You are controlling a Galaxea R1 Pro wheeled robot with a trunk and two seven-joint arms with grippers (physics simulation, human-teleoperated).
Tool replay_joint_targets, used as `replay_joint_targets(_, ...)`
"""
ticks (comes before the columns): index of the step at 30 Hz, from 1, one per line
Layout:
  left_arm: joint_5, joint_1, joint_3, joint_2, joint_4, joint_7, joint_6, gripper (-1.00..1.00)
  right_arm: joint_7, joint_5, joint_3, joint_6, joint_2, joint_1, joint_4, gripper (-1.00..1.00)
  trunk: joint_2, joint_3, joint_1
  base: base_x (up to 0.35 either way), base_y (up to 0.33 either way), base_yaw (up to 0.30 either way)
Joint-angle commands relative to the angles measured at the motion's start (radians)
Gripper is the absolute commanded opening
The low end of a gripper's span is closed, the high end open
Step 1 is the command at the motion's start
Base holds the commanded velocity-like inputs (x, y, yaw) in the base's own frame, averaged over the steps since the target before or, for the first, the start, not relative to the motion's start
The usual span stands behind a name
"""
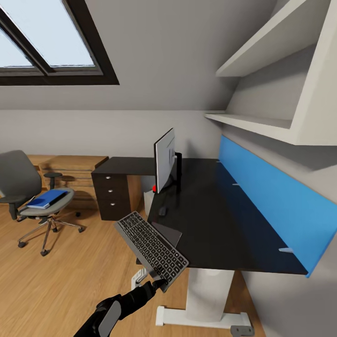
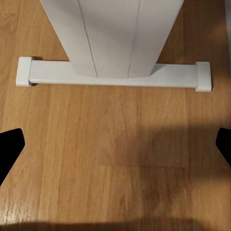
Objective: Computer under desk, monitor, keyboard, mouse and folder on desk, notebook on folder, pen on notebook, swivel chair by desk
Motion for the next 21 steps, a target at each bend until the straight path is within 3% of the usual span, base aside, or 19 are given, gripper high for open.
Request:
replay_joint_targets(1, 0.007, 0.000, 0.002, 0.000, 0.000, -0.001, 0.009, 1.00, -0.001, 0.000, -0.002, -0.003, 0.001, -0.001, 0.001, 1.00, -0.001, -0.001, 0.000, 0.000, 0.000, 0.000)
replay_joint_targets(21, 0.012, 0.000, 0.003, 0.001, 0.003, -0.001, 0.008, 1.00, -0.001, 0.000, -0.002, -0.003, 0.000, -0.001, 0.001, 1.00, -0.001, -0.001, 0.000, 0.000, -0.026, 0.000)
